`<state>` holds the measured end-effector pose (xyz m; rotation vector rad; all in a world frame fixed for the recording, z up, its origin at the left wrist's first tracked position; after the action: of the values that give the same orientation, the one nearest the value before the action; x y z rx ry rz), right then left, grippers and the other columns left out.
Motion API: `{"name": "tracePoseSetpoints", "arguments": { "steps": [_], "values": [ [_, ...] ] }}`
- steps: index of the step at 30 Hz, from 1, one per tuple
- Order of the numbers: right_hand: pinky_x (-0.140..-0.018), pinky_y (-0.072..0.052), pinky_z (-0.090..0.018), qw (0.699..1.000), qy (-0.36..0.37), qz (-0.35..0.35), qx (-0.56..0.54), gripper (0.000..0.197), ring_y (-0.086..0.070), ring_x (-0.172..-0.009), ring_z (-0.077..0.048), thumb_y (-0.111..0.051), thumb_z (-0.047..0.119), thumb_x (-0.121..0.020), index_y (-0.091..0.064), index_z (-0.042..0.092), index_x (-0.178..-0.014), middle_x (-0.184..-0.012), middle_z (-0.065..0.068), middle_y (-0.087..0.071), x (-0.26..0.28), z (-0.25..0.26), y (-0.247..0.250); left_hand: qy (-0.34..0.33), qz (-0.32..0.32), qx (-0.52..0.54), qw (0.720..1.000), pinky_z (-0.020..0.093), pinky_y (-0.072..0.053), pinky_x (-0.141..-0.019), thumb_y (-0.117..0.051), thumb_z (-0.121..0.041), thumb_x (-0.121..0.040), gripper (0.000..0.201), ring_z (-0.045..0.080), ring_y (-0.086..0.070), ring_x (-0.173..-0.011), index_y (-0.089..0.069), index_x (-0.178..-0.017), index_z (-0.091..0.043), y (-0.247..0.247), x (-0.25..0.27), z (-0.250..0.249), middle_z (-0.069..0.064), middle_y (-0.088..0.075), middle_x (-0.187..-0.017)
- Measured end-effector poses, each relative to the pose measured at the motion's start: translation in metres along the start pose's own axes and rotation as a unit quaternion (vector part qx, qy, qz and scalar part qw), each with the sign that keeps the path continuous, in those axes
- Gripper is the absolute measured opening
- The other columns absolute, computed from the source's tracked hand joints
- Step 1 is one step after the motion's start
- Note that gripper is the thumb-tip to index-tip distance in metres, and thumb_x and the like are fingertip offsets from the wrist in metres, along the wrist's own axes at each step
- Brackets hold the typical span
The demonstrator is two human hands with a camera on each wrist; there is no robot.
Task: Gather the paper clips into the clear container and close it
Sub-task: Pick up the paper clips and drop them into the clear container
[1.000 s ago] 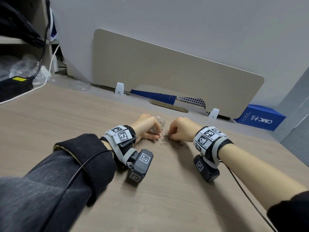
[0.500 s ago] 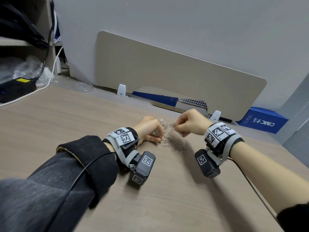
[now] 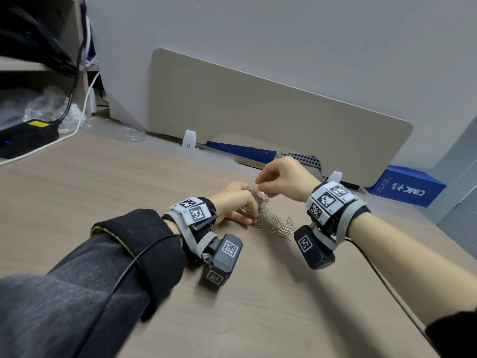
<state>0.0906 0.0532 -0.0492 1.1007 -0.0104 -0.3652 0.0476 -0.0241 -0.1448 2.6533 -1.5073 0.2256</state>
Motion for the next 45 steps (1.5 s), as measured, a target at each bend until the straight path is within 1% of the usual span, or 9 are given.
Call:
{"name": "tracePoseSetpoints", "arguments": {
  "steps": [10,16,19,21,24,30,35,38,45],
  "values": [
    [-0.073,-0.062,-0.032,0.978,-0.044,0.014,-0.201,0.013,-0.072,-0.08,-0.02,-0.06,-0.003,-0.089,-0.07,-0.003,-0.097,-0.091,-0.017,-0.073,0.003,-0.006,0.004,-0.004,0.003,0.0,1.0,0.023,-0.054,-0.047,-0.059,0.016,-0.072,0.046,0.028,-0.067,-0.063,-0.06,-0.116,0.0,-0.001,0.0,0.0,0.02,-0.067,-0.089],
    [-0.066,-0.062,-0.033,0.992,-0.098,-0.028,-0.071,0.017,-0.07,-0.078,-0.02,-0.053,0.004,-0.092,-0.07,0.004,-0.096,-0.089,-0.013,-0.072,0.007,-0.029,0.012,0.007,-0.01,0.013,1.0,0.023,-0.053,-0.045,-0.06,0.017,-0.071,0.053,0.028,-0.067,-0.06,-0.057,-0.122,0.0,0.002,-0.001,0.002,0.019,-0.065,-0.078],
    [-0.066,-0.062,-0.032,0.974,-0.207,0.073,0.058,0.017,-0.07,-0.08,-0.021,-0.063,0.017,-0.09,-0.066,0.008,-0.104,-0.095,-0.008,-0.068,0.023,-0.065,-0.001,0.012,-0.013,0.019,1.0,0.023,-0.054,-0.045,-0.061,0.018,-0.07,0.058,0.03,-0.068,-0.065,-0.055,-0.124,-0.005,0.003,-0.002,0.003,0.02,-0.065,-0.08],
    [-0.072,-0.061,-0.036,0.941,-0.292,0.152,0.081,0.036,-0.07,-0.078,-0.022,-0.074,0.029,-0.079,-0.065,0.006,-0.105,-0.092,-0.007,-0.069,0.042,-0.089,-0.016,0.015,-0.011,0.023,1.0,0.023,-0.055,-0.046,-0.062,0.018,-0.07,0.059,0.033,-0.069,-0.07,-0.055,-0.124,-0.005,0.002,-0.001,0.003,0.019,-0.065,-0.08],
    [-0.073,-0.061,-0.045,0.926,-0.34,0.15,0.065,0.032,-0.066,-0.061,-0.025,-0.073,0.026,-0.077,-0.066,0.001,-0.097,-0.075,-0.01,-0.066,0.052,-0.099,-0.025,0.016,-0.012,0.027,0.999,0.023,-0.055,-0.046,-0.061,0.018,-0.071,0.058,0.033,-0.069,-0.071,-0.055,-0.123,-0.006,0.002,-0.001,0.004,0.019,-0.065,-0.081],
    [-0.074,-0.062,-0.042,0.948,-0.286,0.137,-0.016,0.014,-0.068,-0.065,-0.022,-0.064,0.013,-0.09,-0.068,0.002,-0.099,-0.08,-0.01,-0.068,0.043,-0.079,-0.032,0.017,-0.014,0.028,0.999,0.023,-0.054,-0.045,-0.061,0.018,-0.071,0.057,0.03,-0.07,-0.066,-0.055,-0.124,-0.004,0.002,0.0,0.003,0.02,-0.064,-0.086],
    [-0.075,-0.062,-0.042,0.946,-0.274,0.163,0.053,0.057,-0.074,-0.085,-0.027,-0.08,0.043,-0.073,-0.061,0.007,-0.113,-0.096,-0.012,-0.071,0.051,-0.078,-0.026,0.017,-0.018,0.03,0.999,0.023,-0.055,-0.047,-0.061,0.018,-0.071,0.057,0.033,-0.069,-0.07,-0.054,-0.124,-0.004,0.002,0.0,0.003,0.02,-0.064,-0.085],
    [-0.08,-0.061,-0.042,0.939,-0.252,0.216,0.085,0.079,-0.071,-0.092,-0.029,-0.086,0.043,-0.065,-0.05,0.014,-0.129,-0.109,-0.01,-0.063,0.056,-0.069,-0.041,0.018,-0.016,0.028,0.999,0.023,-0.054,-0.046,-0.062,0.017,-0.071,0.056,0.033,-0.07,-0.07,-0.055,-0.123,-0.003,0.002,0.0,0.003,0.022,-0.064,-0.089],
    [-0.078,-0.06,-0.042,0.96,-0.197,0.178,0.093,0.034,-0.072,-0.084,-0.031,-0.081,0.023,-0.076,-0.067,0.013,-0.105,-0.095,-0.004,-0.065,0.046,-0.062,-0.041,0.018,-0.017,0.031,0.999,0.023,-0.054,-0.046,-0.062,0.017,-0.071,0.057,0.031,-0.071,-0.068,-0.055,-0.123,-0.005,0.003,-0.001,0.003,0.021,-0.063,-0.091]
  ]
}}
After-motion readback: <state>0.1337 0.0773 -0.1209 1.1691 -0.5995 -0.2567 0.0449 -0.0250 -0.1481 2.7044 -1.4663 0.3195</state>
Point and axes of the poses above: each hand's wrist, its own x-axis away from the middle knuckle, its own y-axis out of the back of the hand, z = x × y, the point moved 9 cm from there along -x, towards the middle knuckle
